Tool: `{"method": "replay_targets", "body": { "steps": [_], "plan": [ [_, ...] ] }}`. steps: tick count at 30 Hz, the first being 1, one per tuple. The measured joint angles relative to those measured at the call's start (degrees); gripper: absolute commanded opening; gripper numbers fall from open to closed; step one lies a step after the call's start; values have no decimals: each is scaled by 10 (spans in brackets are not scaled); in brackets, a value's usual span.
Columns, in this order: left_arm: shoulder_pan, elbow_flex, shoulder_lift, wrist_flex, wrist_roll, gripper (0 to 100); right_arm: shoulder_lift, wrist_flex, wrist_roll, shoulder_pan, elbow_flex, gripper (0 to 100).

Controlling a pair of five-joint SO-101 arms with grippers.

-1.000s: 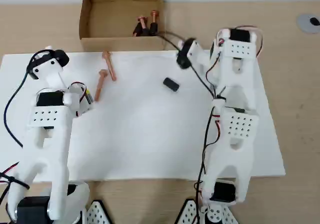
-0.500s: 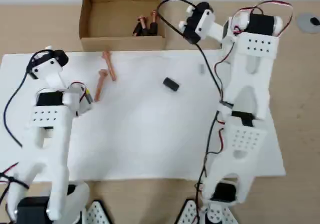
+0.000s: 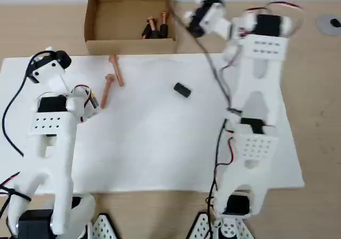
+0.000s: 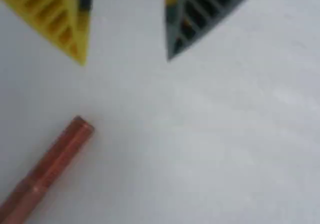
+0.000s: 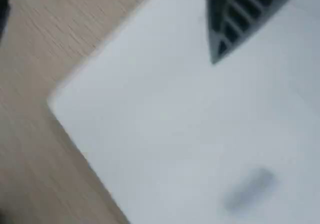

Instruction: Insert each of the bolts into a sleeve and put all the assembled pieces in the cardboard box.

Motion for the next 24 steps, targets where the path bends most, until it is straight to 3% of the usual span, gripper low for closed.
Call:
{"method": "replay_targets", "body": {
  "steps": [4,9,14,19,24],
  "plan": [
    [0,-5,3,1,0,121,36,8,-35,-77,1,330],
    [-21,-6,5,4,-9,121,67,8,-142,-156,1,330],
    [-76,-6,5,16,-39,121,99,8,-217,-164,1,330],
    [-138,-6,5,18,-68,121,145,8,-226,-164,1,330],
    [-155,-6,5,18,-80,121,181,8,-226,-164,1,330]
  ]
}}
